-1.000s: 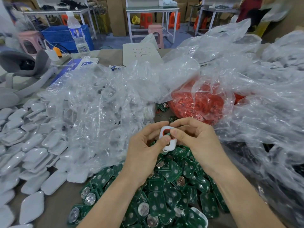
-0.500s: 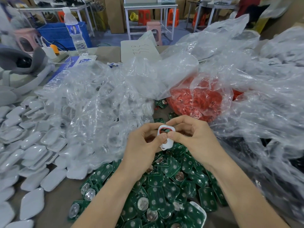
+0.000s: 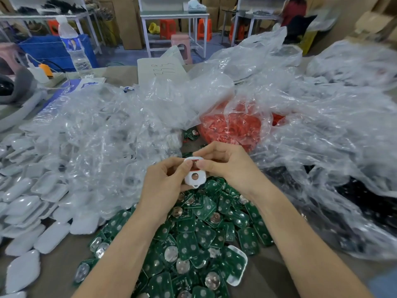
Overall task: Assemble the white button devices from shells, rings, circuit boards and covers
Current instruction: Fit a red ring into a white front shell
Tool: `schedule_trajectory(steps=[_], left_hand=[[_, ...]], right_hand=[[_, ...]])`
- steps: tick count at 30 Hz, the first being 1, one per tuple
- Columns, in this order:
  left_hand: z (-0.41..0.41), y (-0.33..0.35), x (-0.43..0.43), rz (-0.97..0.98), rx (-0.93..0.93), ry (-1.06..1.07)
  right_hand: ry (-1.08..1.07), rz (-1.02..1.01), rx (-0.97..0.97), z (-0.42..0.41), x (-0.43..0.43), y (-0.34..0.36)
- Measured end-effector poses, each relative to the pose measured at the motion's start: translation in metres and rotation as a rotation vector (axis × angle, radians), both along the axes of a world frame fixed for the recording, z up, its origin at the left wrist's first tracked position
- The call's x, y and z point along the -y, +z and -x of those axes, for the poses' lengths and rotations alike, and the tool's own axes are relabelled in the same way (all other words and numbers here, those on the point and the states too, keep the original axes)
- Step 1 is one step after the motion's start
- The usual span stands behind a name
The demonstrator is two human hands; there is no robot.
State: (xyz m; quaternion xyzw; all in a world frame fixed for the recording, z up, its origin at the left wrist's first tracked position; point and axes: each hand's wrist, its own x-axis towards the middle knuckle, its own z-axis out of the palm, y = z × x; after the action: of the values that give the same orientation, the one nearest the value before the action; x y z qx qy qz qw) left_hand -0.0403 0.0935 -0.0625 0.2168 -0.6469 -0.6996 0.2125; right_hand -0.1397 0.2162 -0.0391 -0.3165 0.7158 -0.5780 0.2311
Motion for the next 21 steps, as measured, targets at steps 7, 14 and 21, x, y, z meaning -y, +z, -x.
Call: schedule_trajectory(steps=[7,14,21], left_hand=[[-0.002,0.005,-0.005,-0.05,-0.081,0.057],[0.003,-0.001,-0.003,-0.061,-0.161,0.028],[0.005,-0.009,-0.006,-0.11,-0.166,-0.081]], right_hand=[[-0.166,-0.361,-0.377,0.0,-0.053,0.065],[-0.349,-1.189,-0.291,0.031,-0.191,0.06],[-0.496,-1.172,-0.47,0.048,-0.199,0.015]])
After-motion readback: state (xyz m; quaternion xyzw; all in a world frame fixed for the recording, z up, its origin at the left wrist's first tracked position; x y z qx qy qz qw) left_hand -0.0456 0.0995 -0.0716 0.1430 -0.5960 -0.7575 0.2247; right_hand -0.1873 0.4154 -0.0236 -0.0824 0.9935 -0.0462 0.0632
